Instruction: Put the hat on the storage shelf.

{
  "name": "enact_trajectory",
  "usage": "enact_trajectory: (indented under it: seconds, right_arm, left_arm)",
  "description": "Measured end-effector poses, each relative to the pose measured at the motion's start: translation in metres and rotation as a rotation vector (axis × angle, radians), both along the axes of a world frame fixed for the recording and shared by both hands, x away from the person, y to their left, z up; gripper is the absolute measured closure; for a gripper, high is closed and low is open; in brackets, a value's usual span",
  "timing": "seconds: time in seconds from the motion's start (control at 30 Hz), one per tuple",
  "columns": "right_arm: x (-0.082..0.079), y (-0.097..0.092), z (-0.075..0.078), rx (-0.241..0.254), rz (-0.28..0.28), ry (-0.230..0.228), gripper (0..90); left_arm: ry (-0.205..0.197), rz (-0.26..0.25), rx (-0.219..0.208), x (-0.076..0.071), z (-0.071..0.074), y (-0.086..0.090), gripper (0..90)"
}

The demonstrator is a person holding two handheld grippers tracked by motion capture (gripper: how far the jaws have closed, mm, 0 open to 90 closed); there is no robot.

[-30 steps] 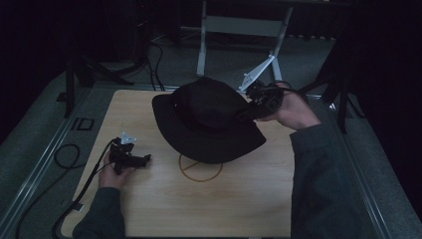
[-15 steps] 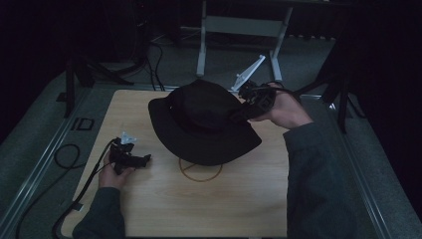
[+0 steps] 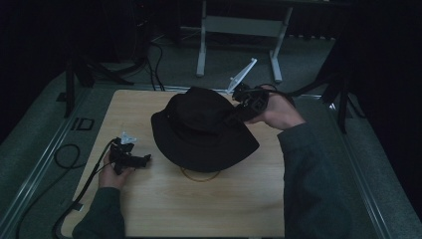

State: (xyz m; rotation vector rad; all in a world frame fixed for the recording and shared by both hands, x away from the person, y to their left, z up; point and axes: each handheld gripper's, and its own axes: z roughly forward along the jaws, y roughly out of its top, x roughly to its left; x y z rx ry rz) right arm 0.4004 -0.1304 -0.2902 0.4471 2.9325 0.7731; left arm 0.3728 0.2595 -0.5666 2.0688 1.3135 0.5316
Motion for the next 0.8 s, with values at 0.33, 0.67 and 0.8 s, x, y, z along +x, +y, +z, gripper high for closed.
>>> enact_trajectory:
  seconds: [0.33,0.67,0.8]
  right_arm:
    - [0.002,0.003,-0.004,0.019,-0.026,-0.006,52.2]
    - [-0.007,-0.011,0.003,0.034,-0.085,-0.014,30.0]
    - [-0.007,-0.027,0.001,0.065,-0.129,-0.008,28.9]
  left_arm:
    - [0.0,0.0,-0.001,0.0,0.0,0.0,2.0]
    - [-0.001,0.001,-0.001,0.0,0.0,0.0,2.0]
    - [-0.001,0.002,-0.003,0.0,0.0,0.0,2.0]
